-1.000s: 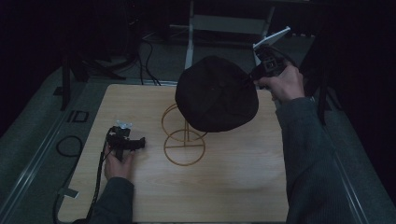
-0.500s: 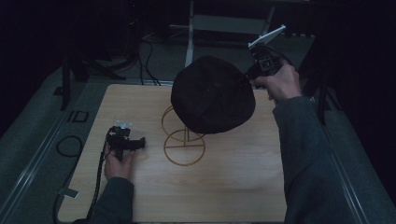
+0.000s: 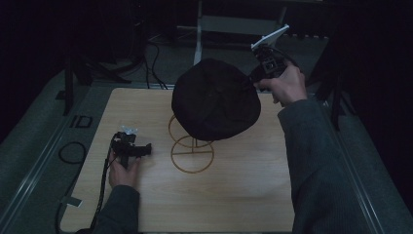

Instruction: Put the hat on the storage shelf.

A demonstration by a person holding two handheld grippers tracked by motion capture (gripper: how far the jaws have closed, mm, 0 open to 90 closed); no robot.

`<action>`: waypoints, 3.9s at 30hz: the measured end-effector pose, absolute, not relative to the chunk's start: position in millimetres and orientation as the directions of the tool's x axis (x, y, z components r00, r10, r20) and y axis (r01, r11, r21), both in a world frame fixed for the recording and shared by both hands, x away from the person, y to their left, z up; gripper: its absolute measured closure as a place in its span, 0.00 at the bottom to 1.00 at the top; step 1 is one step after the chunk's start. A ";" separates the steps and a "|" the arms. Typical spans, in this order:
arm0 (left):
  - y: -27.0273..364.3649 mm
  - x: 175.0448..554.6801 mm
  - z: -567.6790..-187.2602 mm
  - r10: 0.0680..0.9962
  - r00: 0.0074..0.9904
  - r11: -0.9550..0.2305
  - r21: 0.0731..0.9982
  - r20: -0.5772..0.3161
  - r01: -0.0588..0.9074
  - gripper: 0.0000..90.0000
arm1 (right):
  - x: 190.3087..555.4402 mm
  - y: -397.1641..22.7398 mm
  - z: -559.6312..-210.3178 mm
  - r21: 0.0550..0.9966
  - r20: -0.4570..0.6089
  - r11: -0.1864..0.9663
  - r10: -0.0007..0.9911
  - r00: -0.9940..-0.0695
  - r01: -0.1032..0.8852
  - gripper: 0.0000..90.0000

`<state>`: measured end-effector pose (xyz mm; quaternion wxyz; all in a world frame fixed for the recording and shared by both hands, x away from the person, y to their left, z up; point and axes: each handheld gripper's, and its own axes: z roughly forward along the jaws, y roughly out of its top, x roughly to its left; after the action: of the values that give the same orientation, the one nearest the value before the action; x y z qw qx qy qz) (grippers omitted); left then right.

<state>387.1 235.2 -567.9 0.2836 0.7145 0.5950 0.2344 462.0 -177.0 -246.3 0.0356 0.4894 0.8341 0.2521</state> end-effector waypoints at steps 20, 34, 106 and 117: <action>235.1 387.1 -568.0 0.983 0.182 -0.131 0.684 -0.002 0.717 0.01 | 462.8 -154.8 -246.5 0.445 0.169 0.426 0.824 -0.541 0.788 0.89; 235.1 387.1 -568.0 0.983 0.181 -0.131 0.685 -0.002 0.717 0.01 | 464.0 -140.3 -254.6 0.422 0.151 0.455 0.817 -0.556 0.784 0.89; 235.1 387.1 -568.0 0.983 0.182 -0.131 0.684 -0.003 0.717 0.01 | 473.0 -127.9 -311.6 0.365 0.105 0.527 0.796 -0.596 0.768 0.70; 235.1 387.1 -568.0 0.983 0.183 -0.131 0.685 -0.003 0.717 0.01 | 472.7 -158.5 -328.0 0.366 0.131 0.489 0.815 -0.564 0.792 0.70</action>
<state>387.1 235.1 -568.0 0.2839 0.7146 0.5948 0.2344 472.7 -158.5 -328.0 0.0298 0.4661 0.8622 0.1961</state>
